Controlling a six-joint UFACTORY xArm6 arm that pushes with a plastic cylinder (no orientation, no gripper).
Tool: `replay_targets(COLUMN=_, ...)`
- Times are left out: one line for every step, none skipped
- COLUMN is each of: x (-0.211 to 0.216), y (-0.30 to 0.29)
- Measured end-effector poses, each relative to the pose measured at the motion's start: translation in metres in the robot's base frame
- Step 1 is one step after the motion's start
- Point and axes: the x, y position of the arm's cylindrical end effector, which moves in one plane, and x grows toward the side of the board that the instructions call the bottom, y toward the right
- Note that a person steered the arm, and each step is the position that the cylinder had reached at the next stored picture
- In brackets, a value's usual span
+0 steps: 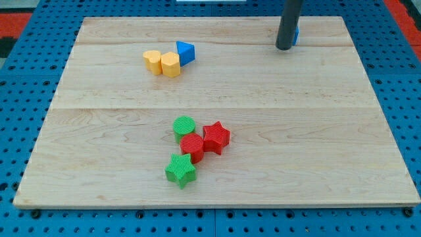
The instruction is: Slide the triangle and hexagon towards the top center of the board
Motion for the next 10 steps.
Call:
replay_targets(x=-0.017, y=0.005)
replay_targets(x=0.021, y=0.005)
replay_targets(x=0.078, y=-0.043)
replay_targets(x=0.088, y=-0.147)
replay_targets(x=0.082, y=-0.212)
replay_targets(x=0.091, y=-0.220)
replay_targets(x=0.093, y=-0.231)
replay_targets(x=0.083, y=-0.249)
replay_targets(x=0.062, y=-0.254)
replay_targets(x=0.053, y=-0.200)
